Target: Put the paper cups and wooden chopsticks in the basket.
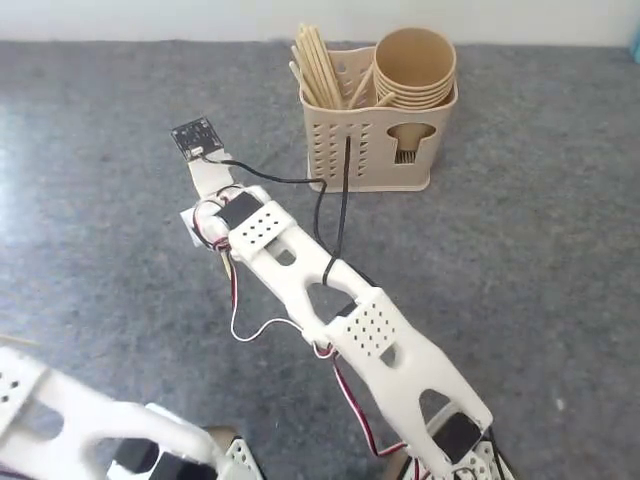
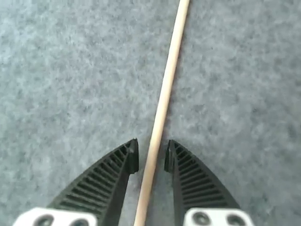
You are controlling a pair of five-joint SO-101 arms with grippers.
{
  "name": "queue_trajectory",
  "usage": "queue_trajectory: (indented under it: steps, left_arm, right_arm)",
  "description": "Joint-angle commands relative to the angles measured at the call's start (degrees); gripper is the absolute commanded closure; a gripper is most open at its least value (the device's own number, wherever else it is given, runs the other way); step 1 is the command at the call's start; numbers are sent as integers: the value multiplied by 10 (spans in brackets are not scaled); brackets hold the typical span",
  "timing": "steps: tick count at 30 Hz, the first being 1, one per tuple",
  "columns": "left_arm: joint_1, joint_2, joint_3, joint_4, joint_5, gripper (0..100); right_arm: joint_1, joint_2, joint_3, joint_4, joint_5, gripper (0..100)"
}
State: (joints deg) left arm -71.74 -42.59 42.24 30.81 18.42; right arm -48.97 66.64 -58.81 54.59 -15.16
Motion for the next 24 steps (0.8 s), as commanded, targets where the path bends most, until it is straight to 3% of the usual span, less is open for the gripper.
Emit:
queue_trajectory:
  steps: [1,6,10,17,24]
  left_arm:
    - [-5,-19,1,-19,-4,989]
    - [-5,-20,1,-17,-4,989]
    - [-6,-21,1,-17,-5,989]
    - [-6,-25,14,-16,-5,989]
    - [-17,-25,9,-1,-5,989]
  right_arm:
    - [-1,26,-103,9,-7,883]
    - [-1,81,-194,53,-7,896]
    - [0,110,-235,52,-7,996]
    - [0,119,-295,102,-9,991]
    - [-3,71,-375,186,-67,991]
